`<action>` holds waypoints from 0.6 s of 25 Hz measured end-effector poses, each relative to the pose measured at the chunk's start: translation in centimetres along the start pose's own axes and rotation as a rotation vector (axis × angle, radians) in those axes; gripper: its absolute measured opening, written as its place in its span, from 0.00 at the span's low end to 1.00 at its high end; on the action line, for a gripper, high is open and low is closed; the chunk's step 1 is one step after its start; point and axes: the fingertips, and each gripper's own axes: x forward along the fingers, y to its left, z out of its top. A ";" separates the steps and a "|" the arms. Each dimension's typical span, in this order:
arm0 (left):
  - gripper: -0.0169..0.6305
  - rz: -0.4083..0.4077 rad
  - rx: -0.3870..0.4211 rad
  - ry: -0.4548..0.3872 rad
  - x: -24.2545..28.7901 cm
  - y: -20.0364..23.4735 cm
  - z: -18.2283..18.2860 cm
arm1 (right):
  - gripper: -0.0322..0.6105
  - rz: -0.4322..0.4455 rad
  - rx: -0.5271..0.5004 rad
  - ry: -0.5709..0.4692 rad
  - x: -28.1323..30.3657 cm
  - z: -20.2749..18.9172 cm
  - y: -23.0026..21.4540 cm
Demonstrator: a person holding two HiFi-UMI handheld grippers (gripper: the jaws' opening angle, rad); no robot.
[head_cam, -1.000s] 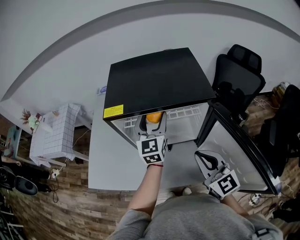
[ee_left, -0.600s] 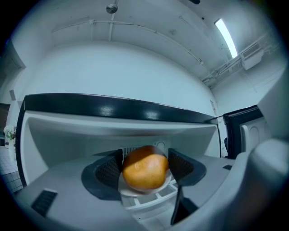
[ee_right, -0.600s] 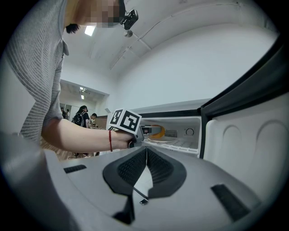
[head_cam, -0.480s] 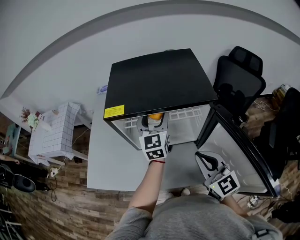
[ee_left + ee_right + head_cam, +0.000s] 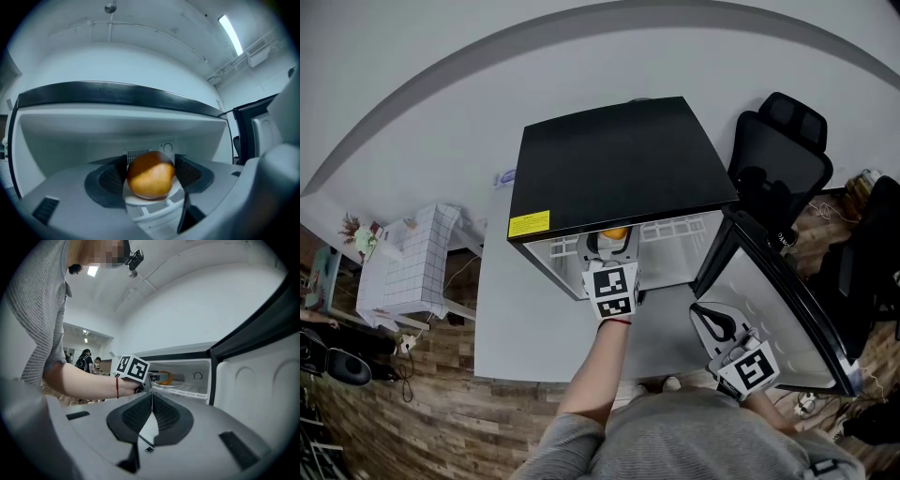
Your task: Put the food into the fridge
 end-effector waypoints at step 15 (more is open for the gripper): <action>0.53 0.012 0.102 -0.019 0.0 -0.7 0.0 | 0.07 -0.102 -0.007 -0.043 6.7 0.2 -3.0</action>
